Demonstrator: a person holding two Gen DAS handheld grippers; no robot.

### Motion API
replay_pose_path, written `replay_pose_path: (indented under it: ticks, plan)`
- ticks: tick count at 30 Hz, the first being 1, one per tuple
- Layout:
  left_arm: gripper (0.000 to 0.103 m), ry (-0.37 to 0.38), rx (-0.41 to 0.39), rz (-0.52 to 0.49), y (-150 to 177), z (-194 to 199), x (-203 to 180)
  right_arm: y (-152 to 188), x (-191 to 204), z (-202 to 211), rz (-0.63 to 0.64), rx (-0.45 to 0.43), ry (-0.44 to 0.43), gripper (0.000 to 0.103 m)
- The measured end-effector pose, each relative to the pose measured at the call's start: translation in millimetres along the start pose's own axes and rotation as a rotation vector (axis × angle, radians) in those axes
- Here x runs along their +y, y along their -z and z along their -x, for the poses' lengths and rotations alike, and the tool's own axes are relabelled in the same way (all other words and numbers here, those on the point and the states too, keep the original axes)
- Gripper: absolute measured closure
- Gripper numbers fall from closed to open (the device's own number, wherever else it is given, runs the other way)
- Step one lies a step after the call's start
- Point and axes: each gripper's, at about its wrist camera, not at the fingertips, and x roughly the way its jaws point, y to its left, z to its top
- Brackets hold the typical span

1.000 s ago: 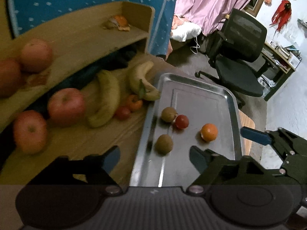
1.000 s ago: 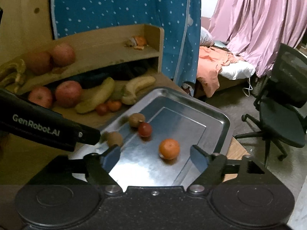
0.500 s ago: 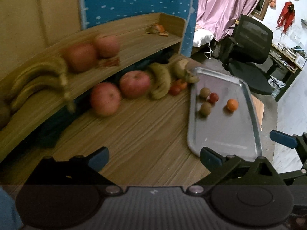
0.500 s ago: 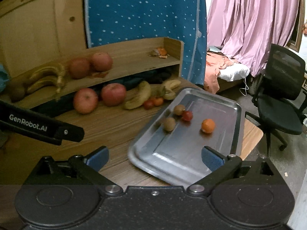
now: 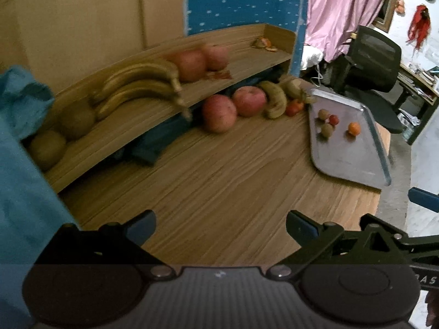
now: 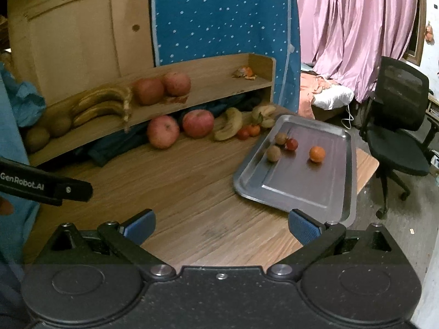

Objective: Organize fruits
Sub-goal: 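Withdraw both open tools from the metal tray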

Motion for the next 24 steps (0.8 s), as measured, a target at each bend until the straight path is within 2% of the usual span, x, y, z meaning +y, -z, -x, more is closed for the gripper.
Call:
replay_pose_path:
  ticks: [3,10,24]
  plan:
    - [0.0,-0.041,0.027,0.01,6.8,2.8,11.0,3.4,5.8,1.2,0.011,0.027,0.004,0.001]
    - [0.0,-0.048,0.05,0.055,14.3,4.7,30.9,5.7,8.5,2.8,0.007,0.04,0.02,0.001]
    - [0.0,-0.034,0.091,0.033,6.5,-13.0,9.4,-0.1,-13.5,-20.3,0.014,0.09,0.017,0.001]
